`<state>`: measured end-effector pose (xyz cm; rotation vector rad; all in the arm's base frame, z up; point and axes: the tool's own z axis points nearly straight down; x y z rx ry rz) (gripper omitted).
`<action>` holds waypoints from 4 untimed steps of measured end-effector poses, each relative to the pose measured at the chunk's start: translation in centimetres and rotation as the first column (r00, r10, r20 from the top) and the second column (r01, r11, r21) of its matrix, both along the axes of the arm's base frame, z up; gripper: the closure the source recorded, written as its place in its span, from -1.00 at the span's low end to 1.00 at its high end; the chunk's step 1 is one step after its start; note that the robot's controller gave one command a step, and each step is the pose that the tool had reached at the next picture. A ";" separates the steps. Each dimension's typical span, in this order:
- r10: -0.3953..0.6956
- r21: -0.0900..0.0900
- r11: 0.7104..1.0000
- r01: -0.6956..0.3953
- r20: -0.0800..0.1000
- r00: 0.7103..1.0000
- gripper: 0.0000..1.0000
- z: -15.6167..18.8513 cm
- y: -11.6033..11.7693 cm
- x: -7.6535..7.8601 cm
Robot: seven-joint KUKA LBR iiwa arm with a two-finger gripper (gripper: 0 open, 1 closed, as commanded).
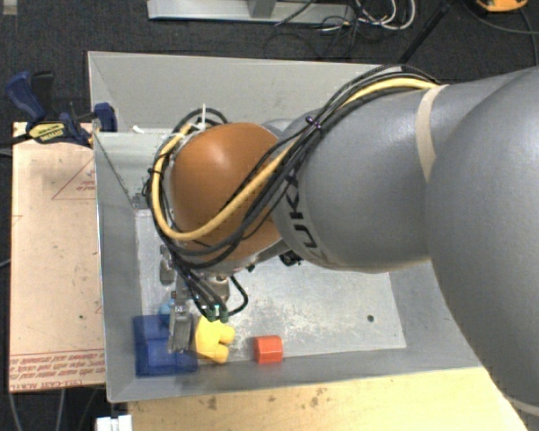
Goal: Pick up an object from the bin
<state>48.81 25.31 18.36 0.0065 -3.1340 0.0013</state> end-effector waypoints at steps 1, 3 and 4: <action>0.168 0.000 0.986 -0.168 0.002 0.986 -1.00 -7.4 -0.8 0.1; 0.186 0.003 0.982 -0.186 0.014 0.982 1.00 -2.6 -1.4 0.0; 0.163 0.002 0.987 -0.163 0.010 0.987 1.00 -2.2 -2.2 1.4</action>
Offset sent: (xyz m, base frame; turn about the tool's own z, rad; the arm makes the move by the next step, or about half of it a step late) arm 0.0023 -0.0079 -0.0711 -0.1696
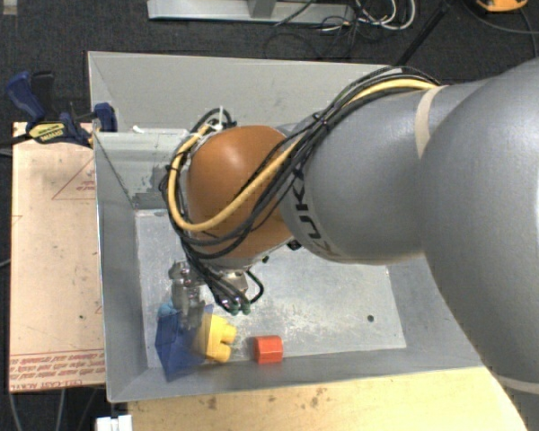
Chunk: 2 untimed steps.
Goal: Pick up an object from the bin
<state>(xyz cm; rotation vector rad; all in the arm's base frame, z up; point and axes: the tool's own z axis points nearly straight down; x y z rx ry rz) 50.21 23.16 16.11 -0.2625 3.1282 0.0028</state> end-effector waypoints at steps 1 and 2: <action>-0.027 0.002 1.000 0.027 0.007 1.000 1.00 13.4 -1.8 -1.1; 0.077 -0.003 0.997 -0.077 -0.008 0.997 1.00 -0.6 -2.8 1.1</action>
Offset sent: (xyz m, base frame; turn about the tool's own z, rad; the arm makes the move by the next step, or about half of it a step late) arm -0.0125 -0.0191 0.1295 0.0256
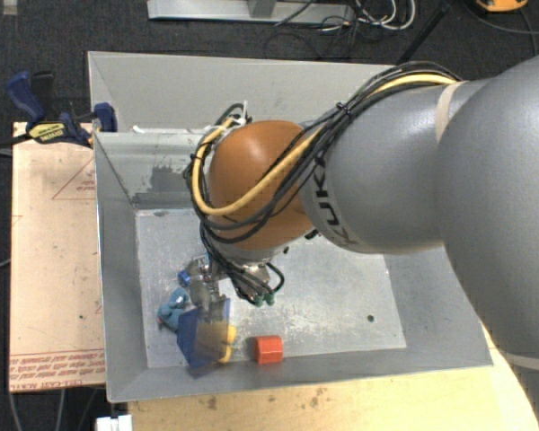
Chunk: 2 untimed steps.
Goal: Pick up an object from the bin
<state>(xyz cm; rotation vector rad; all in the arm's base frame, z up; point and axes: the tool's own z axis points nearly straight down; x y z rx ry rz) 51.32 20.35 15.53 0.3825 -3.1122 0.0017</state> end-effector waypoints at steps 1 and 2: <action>-0.063 0.003 0.998 0.063 0.006 0.998 1.00 -1.7 0.6 -0.2; 0.004 0.006 1.000 -0.004 0.015 1.000 1.00 -0.7 2.9 -2.3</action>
Offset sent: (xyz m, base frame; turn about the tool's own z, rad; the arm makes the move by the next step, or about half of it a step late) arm -0.0020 0.0053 -0.0164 0.0651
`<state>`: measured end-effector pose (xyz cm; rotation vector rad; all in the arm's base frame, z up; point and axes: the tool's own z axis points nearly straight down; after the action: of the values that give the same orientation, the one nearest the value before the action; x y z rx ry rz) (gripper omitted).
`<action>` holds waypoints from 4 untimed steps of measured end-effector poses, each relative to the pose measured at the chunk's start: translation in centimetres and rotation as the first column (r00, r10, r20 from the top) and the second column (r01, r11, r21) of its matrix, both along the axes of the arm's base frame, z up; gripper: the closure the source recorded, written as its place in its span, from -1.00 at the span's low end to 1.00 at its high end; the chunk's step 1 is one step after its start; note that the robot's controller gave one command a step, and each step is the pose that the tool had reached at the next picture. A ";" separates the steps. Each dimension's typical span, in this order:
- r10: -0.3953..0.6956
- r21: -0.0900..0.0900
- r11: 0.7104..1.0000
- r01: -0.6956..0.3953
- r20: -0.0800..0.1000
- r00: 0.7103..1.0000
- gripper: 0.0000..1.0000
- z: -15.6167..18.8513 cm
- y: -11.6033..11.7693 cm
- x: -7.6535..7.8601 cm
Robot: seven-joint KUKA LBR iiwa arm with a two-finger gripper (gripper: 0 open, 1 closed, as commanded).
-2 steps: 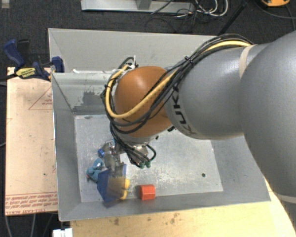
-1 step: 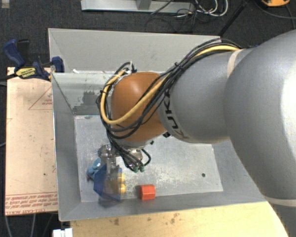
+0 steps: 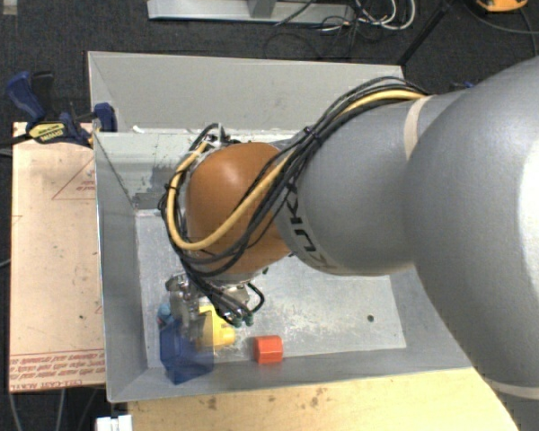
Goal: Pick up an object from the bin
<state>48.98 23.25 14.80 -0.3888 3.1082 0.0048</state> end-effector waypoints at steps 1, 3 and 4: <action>-0.046 0.001 0.999 0.046 0.002 0.999 1.00 17.4 -1.9 -0.8; 0.036 -0.002 0.999 -0.036 -0.007 0.999 1.00 1.4 1.7 4.6; -0.126 -0.002 0.992 0.126 -0.009 0.992 1.00 -5.4 1.8 4.9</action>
Offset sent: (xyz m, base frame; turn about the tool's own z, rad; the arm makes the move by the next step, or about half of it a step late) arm -0.0101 -0.0195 0.1695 0.0470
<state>53.85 25.07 9.36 -0.1916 3.1357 0.0037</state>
